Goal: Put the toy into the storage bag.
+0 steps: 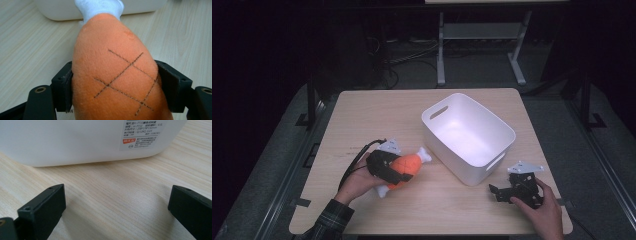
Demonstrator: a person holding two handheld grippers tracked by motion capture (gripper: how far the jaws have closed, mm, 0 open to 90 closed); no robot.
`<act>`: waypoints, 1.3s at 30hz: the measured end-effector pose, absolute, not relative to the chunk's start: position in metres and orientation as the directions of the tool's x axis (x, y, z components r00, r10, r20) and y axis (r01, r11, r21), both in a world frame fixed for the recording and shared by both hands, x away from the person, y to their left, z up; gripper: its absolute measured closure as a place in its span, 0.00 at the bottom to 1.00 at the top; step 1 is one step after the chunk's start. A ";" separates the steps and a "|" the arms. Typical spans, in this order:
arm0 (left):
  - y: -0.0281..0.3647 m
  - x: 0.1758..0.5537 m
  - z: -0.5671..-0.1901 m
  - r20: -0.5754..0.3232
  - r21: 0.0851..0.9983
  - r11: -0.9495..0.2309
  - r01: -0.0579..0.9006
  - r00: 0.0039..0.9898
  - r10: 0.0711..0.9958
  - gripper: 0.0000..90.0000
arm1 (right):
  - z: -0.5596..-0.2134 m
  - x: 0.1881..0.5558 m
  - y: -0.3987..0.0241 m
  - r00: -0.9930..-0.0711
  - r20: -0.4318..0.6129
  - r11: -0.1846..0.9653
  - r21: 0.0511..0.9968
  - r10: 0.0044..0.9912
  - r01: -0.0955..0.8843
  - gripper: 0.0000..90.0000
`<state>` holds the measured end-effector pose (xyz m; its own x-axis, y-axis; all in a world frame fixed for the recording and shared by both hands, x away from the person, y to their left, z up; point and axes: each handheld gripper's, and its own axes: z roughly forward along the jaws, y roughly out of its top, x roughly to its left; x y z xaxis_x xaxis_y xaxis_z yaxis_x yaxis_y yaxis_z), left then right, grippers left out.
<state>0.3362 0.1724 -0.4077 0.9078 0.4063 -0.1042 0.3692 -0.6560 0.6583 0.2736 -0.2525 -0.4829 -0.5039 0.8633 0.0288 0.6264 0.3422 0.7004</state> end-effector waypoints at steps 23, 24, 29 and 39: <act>0.174 0.347 -0.381 -0.092 0.687 -0.644 0.335 0.920 0.381 0.28 | -0.483 0.274 -0.253 -0.504 0.029 0.342 0.701 0.863 0.626 0.01; 0.174 0.347 -0.379 -0.092 0.687 -0.645 0.335 0.921 0.379 0.28 | -0.483 0.274 -0.253 -0.504 0.029 0.342 0.700 0.863 0.626 0.01; 0.174 0.349 -0.373 -0.098 0.692 -0.644 0.326 0.926 0.363 0.28 | -0.483 0.274 -0.252 -0.503 0.030 0.341 0.700 0.864 0.628 0.01; 0.175 0.352 -0.361 -0.096 0.700 -0.642 0.313 0.932 0.349 0.28 | -0.483 0.274 -0.253 -0.504 0.029 0.342 0.701 0.863 0.626 0.01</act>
